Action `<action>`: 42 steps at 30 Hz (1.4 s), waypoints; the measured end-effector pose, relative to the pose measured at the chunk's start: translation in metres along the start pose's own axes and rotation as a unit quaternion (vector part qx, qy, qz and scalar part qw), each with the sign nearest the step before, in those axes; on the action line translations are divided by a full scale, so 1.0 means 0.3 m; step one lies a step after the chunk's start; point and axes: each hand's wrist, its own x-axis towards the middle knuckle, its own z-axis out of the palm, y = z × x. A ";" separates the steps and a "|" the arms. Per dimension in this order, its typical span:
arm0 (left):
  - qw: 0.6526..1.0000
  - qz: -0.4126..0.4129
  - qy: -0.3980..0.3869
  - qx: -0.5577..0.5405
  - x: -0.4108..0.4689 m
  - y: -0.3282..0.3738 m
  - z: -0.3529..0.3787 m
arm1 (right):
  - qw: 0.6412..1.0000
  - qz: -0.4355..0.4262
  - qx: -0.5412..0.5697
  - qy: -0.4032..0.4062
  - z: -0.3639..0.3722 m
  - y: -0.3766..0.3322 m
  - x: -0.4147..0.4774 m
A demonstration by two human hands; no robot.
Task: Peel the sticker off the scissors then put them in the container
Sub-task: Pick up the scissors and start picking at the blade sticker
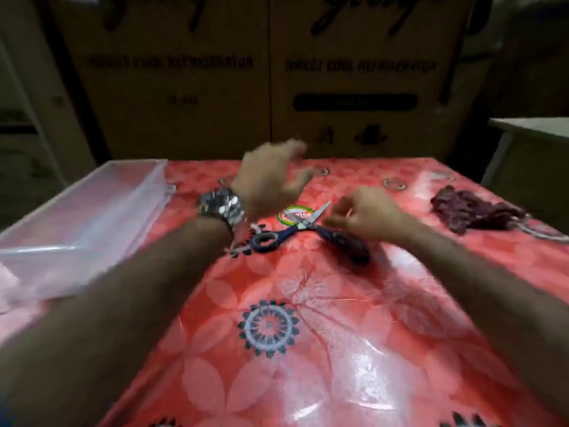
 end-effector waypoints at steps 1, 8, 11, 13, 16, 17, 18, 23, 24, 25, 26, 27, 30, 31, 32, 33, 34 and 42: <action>1.000 -0.024 0.010 -0.016 -0.037 -0.005 0.017 | 1.000 0.011 -0.001 -0.014 0.020 -0.005 -0.017; 0.991 -0.126 -0.026 -0.027 -0.156 -0.046 0.056 | 0.999 0.046 0.000 0.001 0.044 -0.066 -0.046; 0.989 -0.143 -0.021 -0.037 -0.177 -0.048 0.069 | 0.999 0.051 0.009 -0.011 0.066 -0.082 -0.038; 0.988 -0.148 -0.024 -0.043 -0.183 -0.044 0.074 | 0.998 0.056 0.029 -0.011 0.071 -0.076 -0.024; 0.985 -0.160 -0.020 -0.062 -0.182 -0.016 0.070 | 0.996 0.068 0.060 -0.002 0.079 -0.067 -0.020; 0.985 -0.159 -0.011 -0.067 -0.182 -0.007 0.068 | 0.995 0.070 0.070 0.001 0.083 -0.064 -0.021; 0.984 -0.161 -0.009 -0.072 -0.183 0.008 0.063 | 0.995 0.071 0.077 0.005 0.086 -0.063 -0.023; 0.980 -0.170 -0.034 -0.098 -0.191 0.061 0.077 | 0.991 0.078 0.109 0.024 0.097 -0.060 -0.021; 0.977 -0.174 -0.034 -0.119 -0.193 0.069 0.081 | 0.990 0.079 0.116 0.027 0.096 -0.058 -0.020; 0.973 -0.183 -0.031 -0.138 -0.195 0.072 0.093 | 0.989 0.077 0.124 0.037 0.094 -0.056 -0.019; 0.969 -0.192 -0.033 -0.153 -0.195 0.077 0.100 | 0.987 0.073 0.131 0.050 0.089 -0.055 -0.018; 0.964 -0.206 -0.037 -0.164 -0.197 0.080 0.110 | 0.986 0.066 0.140 0.067 0.083 -0.054 -0.019; 0.946 -0.235 -0.036 -0.223 -0.204 0.110 0.120 | 0.979 0.048 0.165 0.111 0.059 -0.058 -0.028; 0.945 -0.237 -0.037 -0.221 -0.203 0.121 0.126 | 0.978 0.040 0.161 0.125 0.051 -0.064 -0.030; 0.944 -0.243 -0.042 -0.220 -0.202 0.139 0.124 | 0.978 0.034 0.156 0.137 0.046 -0.070 -0.032; 0.934 -0.263 -0.050 -0.237 -0.203 0.151 0.126 | 0.976 0.027 0.154 0.149 0.043 -0.075 -0.031; 0.899 -0.305 -0.062 -0.308 -0.203 0.164 0.128 | 0.974 0.019 0.158 0.160 0.040 -0.082 -0.032; 0.577 -0.455 0.078 -0.674 -0.173 0.176 0.114 | 0.942 -0.067 0.258 0.204 0.022 -0.163 -0.082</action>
